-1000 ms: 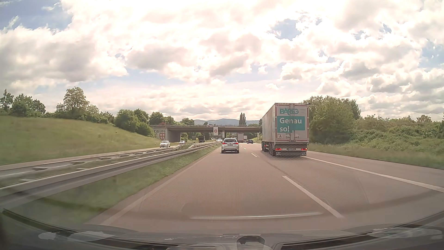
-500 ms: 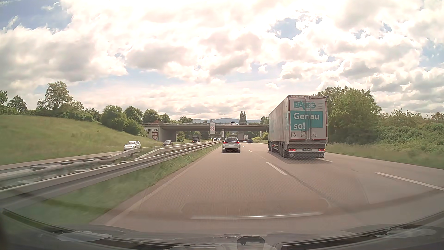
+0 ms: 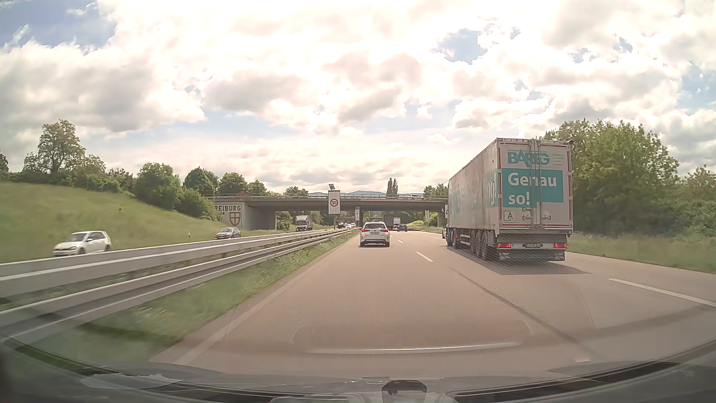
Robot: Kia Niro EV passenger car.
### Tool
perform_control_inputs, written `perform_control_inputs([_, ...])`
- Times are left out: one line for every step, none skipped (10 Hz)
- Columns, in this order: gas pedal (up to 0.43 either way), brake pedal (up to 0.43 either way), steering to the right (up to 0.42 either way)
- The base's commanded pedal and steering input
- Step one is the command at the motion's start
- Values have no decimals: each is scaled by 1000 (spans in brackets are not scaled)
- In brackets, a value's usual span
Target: Follow the waypoints while adhering to traffic rules and regulations
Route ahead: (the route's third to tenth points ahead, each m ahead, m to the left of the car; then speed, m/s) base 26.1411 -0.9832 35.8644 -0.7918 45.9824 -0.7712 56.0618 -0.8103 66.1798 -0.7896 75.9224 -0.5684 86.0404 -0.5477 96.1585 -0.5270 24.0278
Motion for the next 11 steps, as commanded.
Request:
perform_control_inputs([20,0,0])
perform_control_inputs([28,0,0])
perform_control_inputs([39,0,0])
perform_control_inputs([47,0,0])
perform_control_inputs([67,0,0])
perform_control_inputs([98,0,0])
perform_control_inputs([98,0,0])
perform_control_inputs([110,0,0])
perform_control_inputs([110,0,0])
perform_control_inputs([110,0,0])
perform_control_inputs([118,0,0])
